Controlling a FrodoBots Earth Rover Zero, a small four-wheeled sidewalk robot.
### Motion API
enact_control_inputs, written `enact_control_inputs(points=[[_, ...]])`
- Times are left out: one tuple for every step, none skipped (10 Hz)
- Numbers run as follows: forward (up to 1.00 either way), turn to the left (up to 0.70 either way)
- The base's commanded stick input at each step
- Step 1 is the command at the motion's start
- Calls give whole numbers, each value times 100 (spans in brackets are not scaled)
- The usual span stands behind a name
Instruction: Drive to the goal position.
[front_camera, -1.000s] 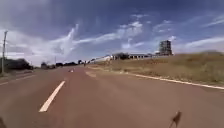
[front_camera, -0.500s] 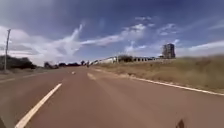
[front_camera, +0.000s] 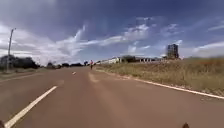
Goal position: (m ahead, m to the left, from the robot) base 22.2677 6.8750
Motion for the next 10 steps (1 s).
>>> enact_control_inputs(points=[[100, 0], [100, 0], [100, 0], [100, 0], [100, 0], [100, 0], [100, 2], [100, 3], [100, 5], [100, 17]])
